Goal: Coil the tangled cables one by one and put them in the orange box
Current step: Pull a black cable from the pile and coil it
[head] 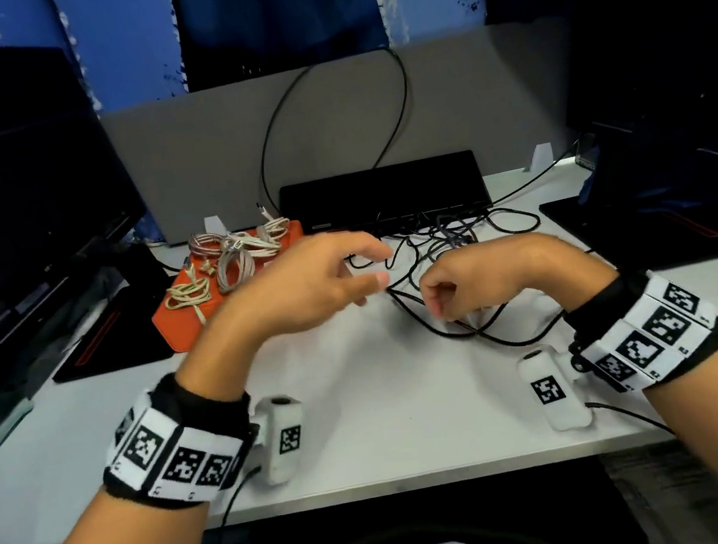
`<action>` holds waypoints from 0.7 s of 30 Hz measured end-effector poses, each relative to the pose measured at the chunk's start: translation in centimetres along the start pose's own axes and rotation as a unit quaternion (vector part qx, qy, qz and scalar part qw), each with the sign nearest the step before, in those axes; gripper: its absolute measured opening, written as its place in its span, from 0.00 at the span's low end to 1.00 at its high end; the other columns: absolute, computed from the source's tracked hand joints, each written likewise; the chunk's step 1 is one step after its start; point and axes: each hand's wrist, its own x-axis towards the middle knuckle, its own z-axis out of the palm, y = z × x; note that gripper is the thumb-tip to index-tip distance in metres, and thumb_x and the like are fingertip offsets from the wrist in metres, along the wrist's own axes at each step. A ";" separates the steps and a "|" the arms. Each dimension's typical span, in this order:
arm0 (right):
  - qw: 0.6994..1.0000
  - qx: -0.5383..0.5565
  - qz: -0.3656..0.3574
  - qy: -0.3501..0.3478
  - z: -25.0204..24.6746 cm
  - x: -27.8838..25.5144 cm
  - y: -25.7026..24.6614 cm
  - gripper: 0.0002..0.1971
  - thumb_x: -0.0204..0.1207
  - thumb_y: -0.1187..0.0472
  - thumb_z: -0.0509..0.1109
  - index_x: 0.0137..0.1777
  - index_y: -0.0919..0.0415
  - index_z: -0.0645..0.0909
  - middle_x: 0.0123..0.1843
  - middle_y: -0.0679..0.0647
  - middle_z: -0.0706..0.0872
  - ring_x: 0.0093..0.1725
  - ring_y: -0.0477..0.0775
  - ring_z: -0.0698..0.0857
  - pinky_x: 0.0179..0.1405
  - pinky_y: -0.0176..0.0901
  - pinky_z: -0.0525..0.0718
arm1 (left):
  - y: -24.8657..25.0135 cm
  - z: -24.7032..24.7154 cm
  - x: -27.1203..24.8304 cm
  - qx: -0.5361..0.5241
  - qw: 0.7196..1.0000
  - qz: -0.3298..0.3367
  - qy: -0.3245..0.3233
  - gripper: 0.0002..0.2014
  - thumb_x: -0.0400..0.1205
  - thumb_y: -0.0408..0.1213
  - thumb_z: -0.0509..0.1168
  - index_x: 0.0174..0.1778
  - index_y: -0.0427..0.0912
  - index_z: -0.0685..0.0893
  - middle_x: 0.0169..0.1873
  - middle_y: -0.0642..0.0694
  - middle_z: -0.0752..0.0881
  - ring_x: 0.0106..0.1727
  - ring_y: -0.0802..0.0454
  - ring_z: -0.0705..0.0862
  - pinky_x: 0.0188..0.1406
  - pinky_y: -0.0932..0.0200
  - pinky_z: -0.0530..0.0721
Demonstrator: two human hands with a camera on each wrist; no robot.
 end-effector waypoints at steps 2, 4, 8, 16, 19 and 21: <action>0.997 0.056 -0.053 0.026 -0.6 -0.6 -0.6 0.08 0.81 0.65 0.70 0.49 0.49 0.84 0.36 0.45 0.83 0.35 0.48 0.81 0.36 0.43 0.81 | -0.1 1.3 0.5 0.044 0.999 0.003 -0.027 0.21 0.86 0.52 0.69 0.76 0.61 0.78 0.47 0.65 0.88 0.46 0.67 0.88 0.49 0.59 0.85; 0.985 0.123 -0.099 0.066 -1.1 -1.5 -1.5 0.09 0.82 0.69 0.69 0.50 0.53 0.83 0.35 0.49 0.80 0.34 0.49 0.76 0.35 0.47 0.77 | -0.5 2.1 0.8 0.074 0.996 0.010 -0.053 0.20 0.86 0.51 0.68 0.75 0.60 0.79 0.56 0.63 0.86 0.50 0.63 0.88 0.55 0.52 0.87; 0.956 0.216 -0.142 0.140 -2.1 -2.9 -2.4 0.11 0.81 0.74 0.67 0.50 0.56 0.78 0.37 0.56 0.78 0.35 0.55 0.75 0.35 0.53 0.75 | -0.6 1.9 1.3 0.007 1.000 0.001 0.026 0.03 0.88 0.41 0.67 0.55 0.50 0.86 0.40 0.55 0.90 0.42 0.60 0.91 0.52 0.46 0.89; 0.983 0.163 -0.049 0.071 -3.2 -4.0 0.2 0.13 0.85 0.70 0.66 0.61 0.51 0.76 0.39 0.54 0.87 0.31 0.49 0.85 0.39 0.51 0.87 | -2.5 -1.4 1.5 -0.109 0.947 -0.034 0.301 0.10 0.88 0.35 0.65 0.44 0.54 0.83 0.34 0.49 0.88 0.32 0.49 0.92 0.43 0.41 0.92; 0.987 0.130 0.000 0.091 -3.4 -3.6 1.4 0.04 0.87 0.60 0.68 0.58 0.53 0.80 0.40 0.53 0.90 0.32 0.49 0.87 0.41 0.50 0.88 | -3.2 -3.6 0.6 -0.109 0.937 -0.050 0.328 0.07 0.87 0.40 0.68 0.45 0.54 0.86 0.38 0.47 0.91 0.35 0.48 0.93 0.48 0.38 0.92; 0.988 0.109 0.021 0.108 -3.3 -3.1 1.7 0.04 0.87 0.55 0.69 0.56 0.53 0.82 0.41 0.52 0.91 0.34 0.48 0.89 0.40 0.47 0.87 | -3.6 -4.2 0.1 -0.097 0.957 -0.068 0.265 0.03 0.86 0.42 0.70 0.48 0.52 0.89 0.40 0.49 0.93 0.42 0.49 0.94 0.56 0.39 0.91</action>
